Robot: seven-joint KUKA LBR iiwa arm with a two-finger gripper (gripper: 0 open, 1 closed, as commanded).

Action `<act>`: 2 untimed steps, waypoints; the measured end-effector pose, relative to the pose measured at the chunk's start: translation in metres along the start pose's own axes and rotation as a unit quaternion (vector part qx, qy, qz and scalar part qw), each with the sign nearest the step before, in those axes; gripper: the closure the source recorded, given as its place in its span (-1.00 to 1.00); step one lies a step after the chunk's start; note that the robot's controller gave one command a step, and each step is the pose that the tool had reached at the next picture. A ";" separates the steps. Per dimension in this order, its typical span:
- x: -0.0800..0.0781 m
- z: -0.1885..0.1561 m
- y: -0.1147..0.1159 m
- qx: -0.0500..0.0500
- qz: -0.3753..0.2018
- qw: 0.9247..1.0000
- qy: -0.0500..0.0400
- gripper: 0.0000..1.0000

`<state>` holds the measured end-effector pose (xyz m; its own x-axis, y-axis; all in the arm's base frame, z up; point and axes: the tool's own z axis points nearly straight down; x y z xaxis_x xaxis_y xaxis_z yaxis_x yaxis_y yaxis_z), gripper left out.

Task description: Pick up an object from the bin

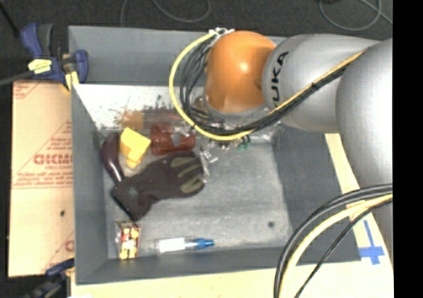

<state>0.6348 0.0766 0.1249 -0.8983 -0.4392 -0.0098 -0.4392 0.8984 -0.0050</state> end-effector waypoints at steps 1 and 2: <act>0.012 0.044 0.013 -0.002 0.075 0.997 -0.004 1.00; 0.012 0.044 0.013 -0.002 0.075 0.997 -0.004 1.00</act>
Offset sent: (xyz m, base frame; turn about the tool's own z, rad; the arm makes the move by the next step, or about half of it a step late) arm 0.0000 0.0000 0.0000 0.0000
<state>0.6187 0.0828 0.0808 -0.9537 -0.3001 -0.0181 -0.3002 0.9539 0.0010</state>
